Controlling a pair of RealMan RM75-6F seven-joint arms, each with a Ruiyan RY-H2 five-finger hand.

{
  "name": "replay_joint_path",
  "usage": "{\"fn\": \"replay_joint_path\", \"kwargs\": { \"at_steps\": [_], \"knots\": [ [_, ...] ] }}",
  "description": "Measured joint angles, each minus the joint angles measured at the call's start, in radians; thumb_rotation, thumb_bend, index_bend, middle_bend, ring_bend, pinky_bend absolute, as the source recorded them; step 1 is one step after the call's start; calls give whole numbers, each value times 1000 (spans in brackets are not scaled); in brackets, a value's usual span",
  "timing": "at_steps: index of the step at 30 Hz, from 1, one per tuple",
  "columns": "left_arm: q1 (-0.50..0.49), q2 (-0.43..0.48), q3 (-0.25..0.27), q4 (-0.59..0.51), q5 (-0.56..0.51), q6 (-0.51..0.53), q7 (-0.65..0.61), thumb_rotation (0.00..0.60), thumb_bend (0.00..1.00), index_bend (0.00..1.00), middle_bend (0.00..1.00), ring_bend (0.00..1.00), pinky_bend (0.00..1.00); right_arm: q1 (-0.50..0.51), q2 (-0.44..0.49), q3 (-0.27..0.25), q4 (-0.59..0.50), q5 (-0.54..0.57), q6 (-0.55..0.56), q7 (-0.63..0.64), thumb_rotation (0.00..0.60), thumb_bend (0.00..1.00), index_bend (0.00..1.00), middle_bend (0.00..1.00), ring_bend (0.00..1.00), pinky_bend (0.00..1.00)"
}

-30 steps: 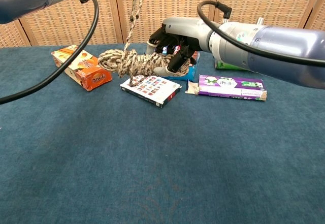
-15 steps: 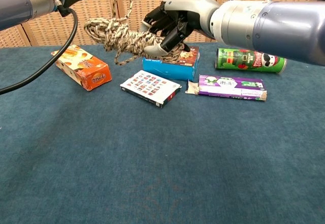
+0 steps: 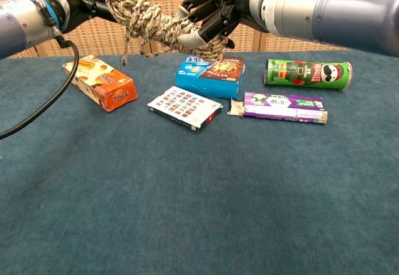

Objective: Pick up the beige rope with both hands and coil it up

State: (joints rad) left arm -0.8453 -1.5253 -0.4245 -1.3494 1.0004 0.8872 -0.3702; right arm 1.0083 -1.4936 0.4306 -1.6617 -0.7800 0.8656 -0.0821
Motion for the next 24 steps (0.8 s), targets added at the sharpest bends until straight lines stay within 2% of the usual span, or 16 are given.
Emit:
{"fn": "replay_joint_path", "kwargs": {
  "at_steps": [8, 10, 13, 14, 16, 18, 21, 24],
  "knots": [
    [18, -32, 44, 30, 68, -11, -45, 600, 503, 747, 0, 0, 0, 22, 17, 20, -16, 114, 35, -44, 600, 755, 689, 698, 480, 795],
    [20, -38, 52, 38, 81, -14, -51, 600, 507, 717, 0, 0, 0, 30, 23, 23, -21, 147, 46, -61, 600, 754, 690, 698, 480, 795],
    [22, -44, 64, 45, 101, -16, -52, 600, 513, 544, 0, 0, 0, 40, 33, 22, -25, 174, 58, -85, 600, 754, 689, 698, 480, 795],
    [22, -45, 68, 47, 109, -17, -52, 600, 507, 437, 0, 0, 0, 43, 35, 21, -25, 177, 60, -89, 600, 754, 690, 698, 480, 795],
    [23, -45, 72, 49, 119, -18, -52, 600, 442, 236, 0, 0, 0, 44, 38, 14, -22, 182, 64, -96, 600, 754, 690, 698, 479, 795],
    [24, -42, 76, 51, 132, -17, -52, 600, 238, 36, 0, 0, 0, 44, 39, 12, -20, 183, 65, -95, 600, 754, 690, 698, 479, 795],
    [25, -32, 83, 54, 161, -11, -48, 600, 38, 0, 0, 0, 0, 44, 41, 8, -16, 177, 65, -96, 600, 754, 689, 698, 480, 795],
    [27, -8, 97, 54, 205, -1, -38, 600, 0, 0, 0, 0, 0, 42, 43, 1, -11, 164, 68, -97, 600, 755, 690, 698, 480, 795]
  ]
}}
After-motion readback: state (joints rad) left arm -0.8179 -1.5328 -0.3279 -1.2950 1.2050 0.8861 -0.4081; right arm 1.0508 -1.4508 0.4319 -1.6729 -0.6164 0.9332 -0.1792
